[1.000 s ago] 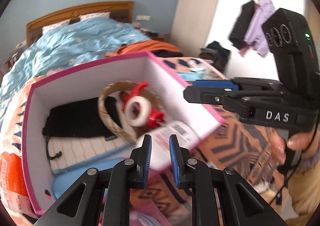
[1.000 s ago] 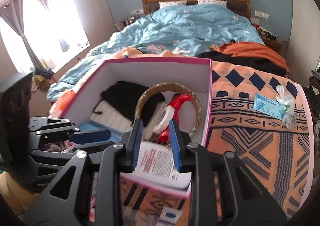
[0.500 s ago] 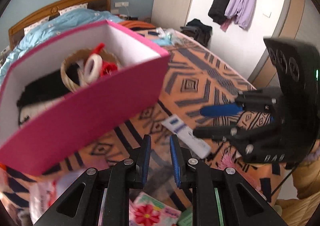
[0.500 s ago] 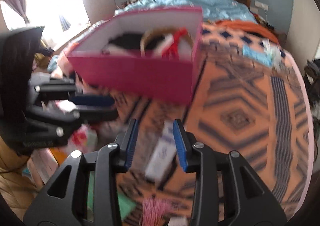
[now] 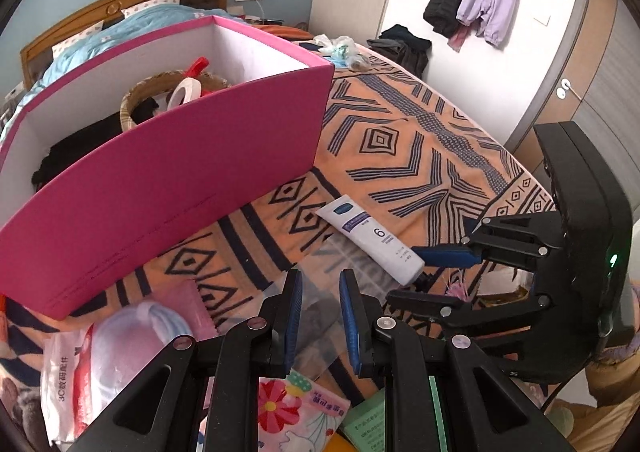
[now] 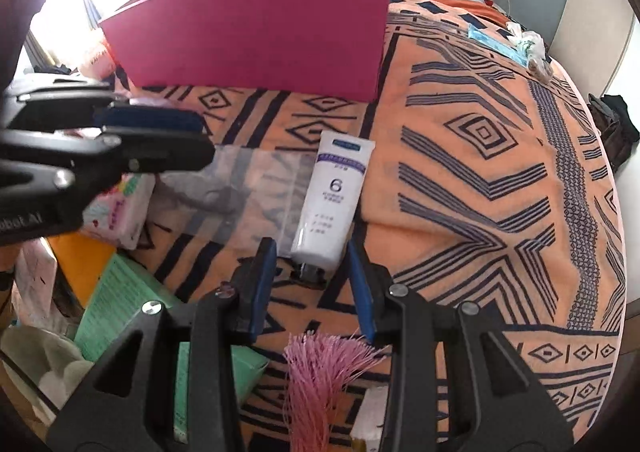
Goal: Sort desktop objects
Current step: 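Move the right gripper back to the pile toward the white tube, then grasp the white bottle with the right gripper and lift it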
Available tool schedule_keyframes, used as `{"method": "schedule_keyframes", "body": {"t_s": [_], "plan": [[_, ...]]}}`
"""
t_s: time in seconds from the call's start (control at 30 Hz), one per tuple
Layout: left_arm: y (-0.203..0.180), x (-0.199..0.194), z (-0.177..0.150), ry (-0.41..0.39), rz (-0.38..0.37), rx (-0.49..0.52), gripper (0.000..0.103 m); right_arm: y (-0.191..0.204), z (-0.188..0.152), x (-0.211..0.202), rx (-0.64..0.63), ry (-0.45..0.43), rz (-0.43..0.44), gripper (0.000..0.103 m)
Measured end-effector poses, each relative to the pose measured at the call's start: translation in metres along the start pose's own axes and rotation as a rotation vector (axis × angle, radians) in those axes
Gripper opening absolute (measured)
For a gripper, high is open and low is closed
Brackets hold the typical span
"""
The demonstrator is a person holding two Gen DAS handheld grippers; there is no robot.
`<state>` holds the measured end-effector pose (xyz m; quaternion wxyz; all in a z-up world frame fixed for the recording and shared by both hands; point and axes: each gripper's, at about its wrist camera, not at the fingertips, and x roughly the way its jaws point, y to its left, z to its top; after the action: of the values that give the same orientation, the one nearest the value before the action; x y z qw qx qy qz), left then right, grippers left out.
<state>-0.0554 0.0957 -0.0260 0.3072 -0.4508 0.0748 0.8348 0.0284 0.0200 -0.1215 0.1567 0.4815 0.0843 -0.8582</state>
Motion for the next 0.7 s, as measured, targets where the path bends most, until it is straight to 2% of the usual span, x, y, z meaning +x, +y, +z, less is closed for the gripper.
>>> {"method": "schedule_keyframes", "body": {"t_s": [0.07, 0.13, 0.23, 0.57, 0.7], "plan": [[-0.001, 0.001, -0.001, 0.001, -0.002, 0.004, 0.019, 0.003, -0.002, 0.001, -0.034, 0.009, -0.038, 0.037], [-0.001, 0.001, -0.001, 0.0, -0.001, 0.007, 0.019, 0.002, -0.003, -0.001, -0.039, -0.001, -0.028, 0.028], [-0.003, 0.002, 0.0, 0.002, -0.003, 0.011, 0.019, -0.002, -0.004, -0.009, -0.02, -0.043, -0.036, 0.027], [-0.016, 0.012, 0.014, 0.007, 0.0, 0.087, 0.02, -0.02, 0.014, -0.041, 0.02, -0.143, 0.055, 0.027], [-0.021, 0.018, 0.026, 0.015, -0.019, 0.116, 0.026, -0.028, 0.031, -0.043, 0.018, -0.162, 0.075, 0.027]]}}
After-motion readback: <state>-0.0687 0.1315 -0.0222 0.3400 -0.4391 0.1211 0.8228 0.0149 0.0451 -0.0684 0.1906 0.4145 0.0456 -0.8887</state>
